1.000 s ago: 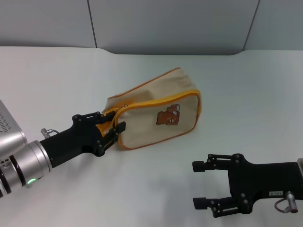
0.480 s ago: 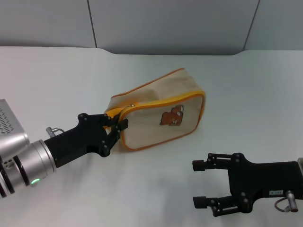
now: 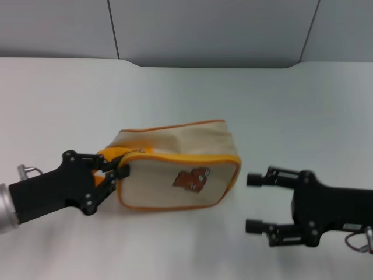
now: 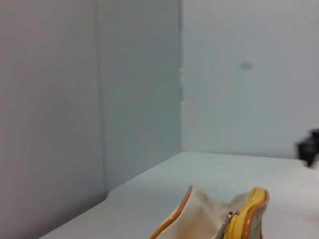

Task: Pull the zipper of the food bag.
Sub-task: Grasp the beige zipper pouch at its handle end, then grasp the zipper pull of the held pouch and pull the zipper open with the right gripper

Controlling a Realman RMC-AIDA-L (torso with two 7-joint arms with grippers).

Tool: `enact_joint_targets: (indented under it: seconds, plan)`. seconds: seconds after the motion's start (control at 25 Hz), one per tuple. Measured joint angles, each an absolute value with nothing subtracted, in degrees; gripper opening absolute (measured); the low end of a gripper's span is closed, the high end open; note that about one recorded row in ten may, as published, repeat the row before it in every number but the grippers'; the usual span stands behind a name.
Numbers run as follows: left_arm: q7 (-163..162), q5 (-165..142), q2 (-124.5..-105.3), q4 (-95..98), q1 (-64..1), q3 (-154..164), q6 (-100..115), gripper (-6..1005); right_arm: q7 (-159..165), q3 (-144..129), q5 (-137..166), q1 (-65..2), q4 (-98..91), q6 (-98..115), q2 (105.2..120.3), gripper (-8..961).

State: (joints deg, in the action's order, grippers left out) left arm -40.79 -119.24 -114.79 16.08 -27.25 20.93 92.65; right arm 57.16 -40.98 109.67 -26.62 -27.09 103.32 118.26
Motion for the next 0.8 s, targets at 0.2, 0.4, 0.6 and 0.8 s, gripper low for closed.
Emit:
enact_joint_targets:
  seconds: [0.2,0.4,0.6,0.8]
  plan:
    - [-41.3,-119.3,-112.07,16.6,-28.0,25.3,98.1,112,47.9,-40.9,100.4,-24.6,-27.0,103.2,118.64,818]
    - [-41.5,-119.3,-112.91,18.4,-30.4,27.2,98.6,112,38.8,-41.0,97.1,-27.1,-25.5,99.2,119.45,817]
    - [-41.6,-119.3,-113.82,18.6,-32.7,27.6,98.5,111,28.4,-41.0,96.7,-31.7,-19.6,94.3,119.57,816]
    - [-41.7,-119.3,-114.25,18.7,-33.5,27.7,98.4,108,18.7,-41.2,96.7,-34.6,-15.1,92.0,119.71,815]
